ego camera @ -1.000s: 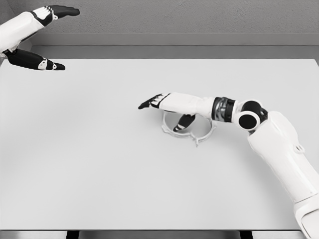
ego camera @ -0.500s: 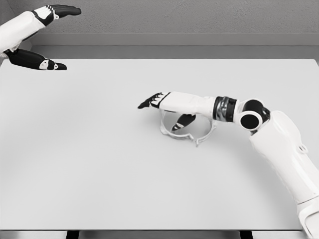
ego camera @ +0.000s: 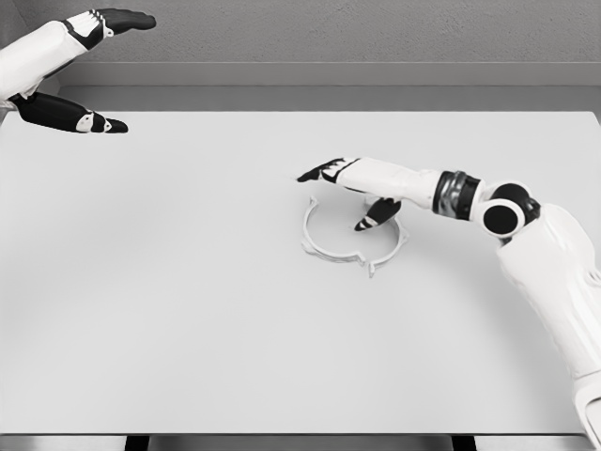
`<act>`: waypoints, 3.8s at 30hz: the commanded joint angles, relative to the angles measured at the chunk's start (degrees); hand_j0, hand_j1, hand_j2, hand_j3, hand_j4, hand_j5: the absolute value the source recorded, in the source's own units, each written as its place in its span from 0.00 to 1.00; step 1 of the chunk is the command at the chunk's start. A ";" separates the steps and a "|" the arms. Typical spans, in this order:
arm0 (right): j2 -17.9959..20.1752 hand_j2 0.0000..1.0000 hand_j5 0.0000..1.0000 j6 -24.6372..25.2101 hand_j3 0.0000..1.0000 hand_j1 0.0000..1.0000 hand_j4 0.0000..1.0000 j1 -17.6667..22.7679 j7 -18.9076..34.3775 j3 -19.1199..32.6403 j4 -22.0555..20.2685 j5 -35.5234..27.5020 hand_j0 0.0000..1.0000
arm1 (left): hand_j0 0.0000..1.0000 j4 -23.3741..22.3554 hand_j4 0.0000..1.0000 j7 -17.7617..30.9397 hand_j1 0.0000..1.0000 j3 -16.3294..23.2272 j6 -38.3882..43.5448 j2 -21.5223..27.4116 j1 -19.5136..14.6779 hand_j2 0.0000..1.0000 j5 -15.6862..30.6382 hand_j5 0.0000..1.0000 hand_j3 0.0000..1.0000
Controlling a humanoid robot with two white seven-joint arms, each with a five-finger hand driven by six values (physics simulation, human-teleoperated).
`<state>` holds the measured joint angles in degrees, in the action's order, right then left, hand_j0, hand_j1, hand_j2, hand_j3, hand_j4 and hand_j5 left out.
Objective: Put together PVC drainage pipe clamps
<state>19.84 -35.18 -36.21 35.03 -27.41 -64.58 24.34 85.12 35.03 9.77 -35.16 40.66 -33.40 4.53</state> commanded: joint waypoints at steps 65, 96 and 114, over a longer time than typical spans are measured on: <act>9.86 1.00 1.00 0.18 1.00 1.00 1.00 13.10 -0.03 9.74 -14.96 -0.52 1.00 | 1.00 1.19 1.00 -0.03 1.00 -0.01 0.16 -0.93 -0.26 1.00 0.57 1.00 1.00; 7.49 1.00 1.00 0.18 1.00 1.00 1.00 10.81 -0.03 5.09 -12.77 -0.35 1.00 | 1.00 1.54 1.00 -0.03 1.00 2.10 0.16 -0.67 0.18 1.00 -0.57 1.00 1.00; 5.03 1.00 1.00 0.18 1.00 1.00 1.00 7.12 -0.03 2.89 -7.23 -0.35 1.00 | 1.00 3.83 1.00 -0.03 1.00 2.37 0.16 -4.27 10.28 1.00 -4.18 1.00 1.00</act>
<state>24.89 -35.16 -29.09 35.03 -24.49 -71.96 24.43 89.11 35.04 13.40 -35.19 36.47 -23.12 0.03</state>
